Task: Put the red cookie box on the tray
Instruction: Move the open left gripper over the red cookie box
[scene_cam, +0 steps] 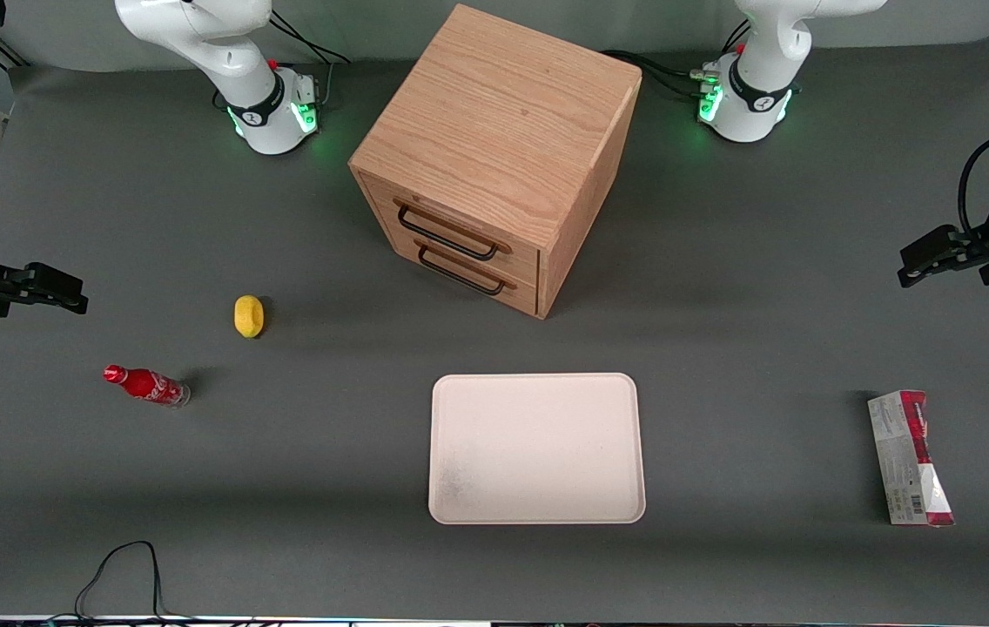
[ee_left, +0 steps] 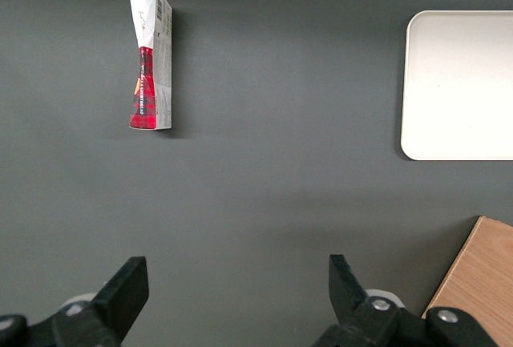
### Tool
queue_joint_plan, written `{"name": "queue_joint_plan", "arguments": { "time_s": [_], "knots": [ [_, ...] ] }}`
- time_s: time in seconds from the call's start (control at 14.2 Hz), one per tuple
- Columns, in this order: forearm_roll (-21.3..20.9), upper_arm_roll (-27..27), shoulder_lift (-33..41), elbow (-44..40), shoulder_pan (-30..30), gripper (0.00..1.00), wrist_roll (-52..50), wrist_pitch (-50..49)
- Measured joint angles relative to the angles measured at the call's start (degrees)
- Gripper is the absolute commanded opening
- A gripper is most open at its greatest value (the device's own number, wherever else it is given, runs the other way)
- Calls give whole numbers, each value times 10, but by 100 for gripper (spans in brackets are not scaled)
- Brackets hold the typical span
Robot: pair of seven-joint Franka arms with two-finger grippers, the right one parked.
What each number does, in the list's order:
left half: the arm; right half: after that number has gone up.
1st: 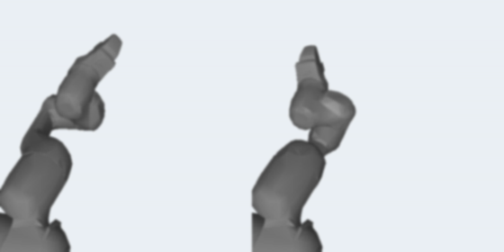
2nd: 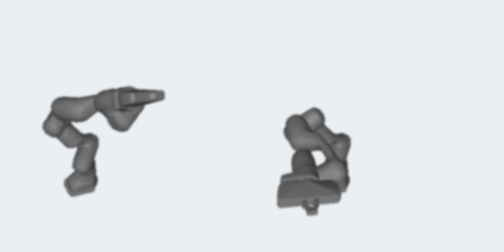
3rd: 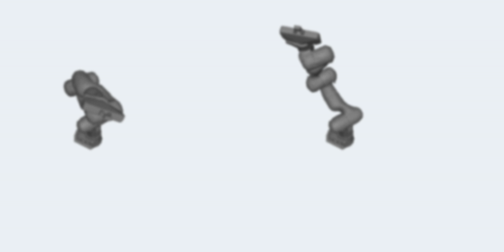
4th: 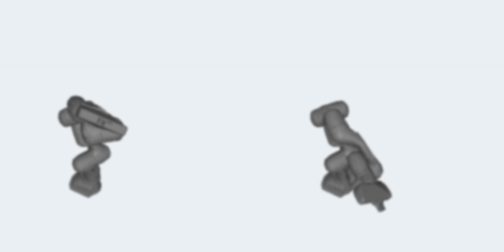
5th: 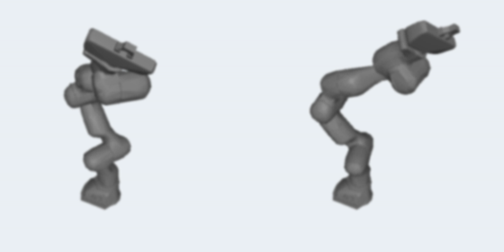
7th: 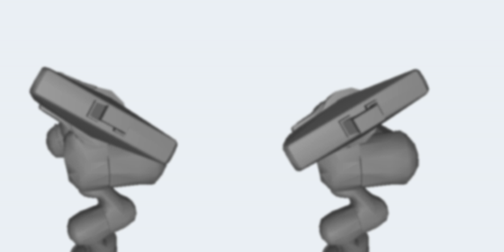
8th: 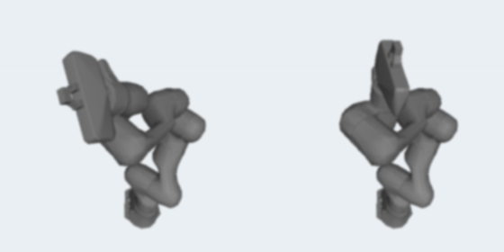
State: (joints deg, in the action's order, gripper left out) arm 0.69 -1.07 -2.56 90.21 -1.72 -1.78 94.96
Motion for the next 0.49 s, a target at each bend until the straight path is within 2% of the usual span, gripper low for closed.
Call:
{"name": "queue_joint_plan", "arguments": {
  "time_s": [0.49],
  "knots": [
    [0, -3, -1, 0, 2, 100, 0, 0]
  ]
}}
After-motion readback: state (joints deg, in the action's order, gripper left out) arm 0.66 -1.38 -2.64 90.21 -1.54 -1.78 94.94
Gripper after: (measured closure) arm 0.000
